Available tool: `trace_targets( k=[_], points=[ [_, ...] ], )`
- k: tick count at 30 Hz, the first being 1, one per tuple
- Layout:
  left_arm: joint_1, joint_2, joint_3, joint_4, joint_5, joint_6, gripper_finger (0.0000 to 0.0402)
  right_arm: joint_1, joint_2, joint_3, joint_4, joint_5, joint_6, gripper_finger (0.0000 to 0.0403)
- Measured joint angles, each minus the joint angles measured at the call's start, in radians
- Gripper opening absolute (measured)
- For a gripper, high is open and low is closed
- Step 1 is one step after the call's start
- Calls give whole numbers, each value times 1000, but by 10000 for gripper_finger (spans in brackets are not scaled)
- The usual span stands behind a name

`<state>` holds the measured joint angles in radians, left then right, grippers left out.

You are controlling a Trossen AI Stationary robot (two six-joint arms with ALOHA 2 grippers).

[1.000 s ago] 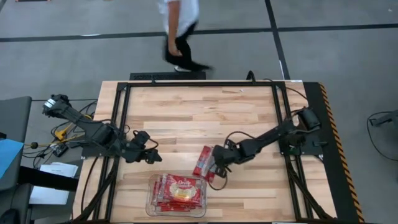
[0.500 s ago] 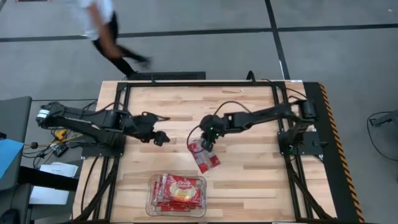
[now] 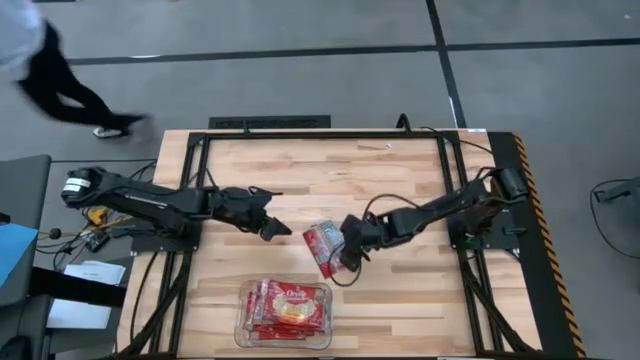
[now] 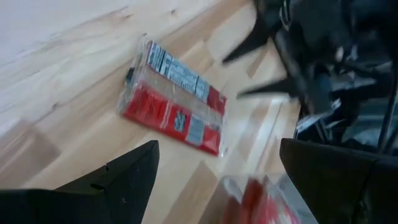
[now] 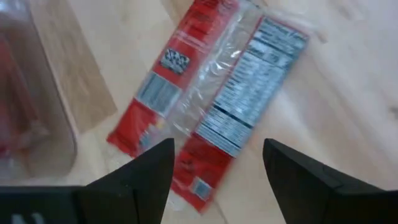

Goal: Sort popcorn bags into baskets
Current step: Put the red popcorn bag into the transparent bin

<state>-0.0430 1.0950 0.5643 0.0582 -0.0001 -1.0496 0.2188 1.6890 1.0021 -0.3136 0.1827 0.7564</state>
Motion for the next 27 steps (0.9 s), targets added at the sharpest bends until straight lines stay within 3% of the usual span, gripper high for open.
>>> trace_targets(
  k=[6,11,19,23,27],
  points=[
    [8,142,-78,185,28,-36,322,16,69,-27,58,26,113,275],
    [8,292,-69,313,122,-39,322,15,126,-27,128,-8,135,276],
    [10,512,-27,388,126,-91,322,15,171,-20,172,-31,148,269],
    [13,606,10,404,153,-115,322,10,171,-8,165,-46,100,239],
    [14,655,54,396,165,-108,322,6,173,-4,158,-53,60,180]
  ],
)
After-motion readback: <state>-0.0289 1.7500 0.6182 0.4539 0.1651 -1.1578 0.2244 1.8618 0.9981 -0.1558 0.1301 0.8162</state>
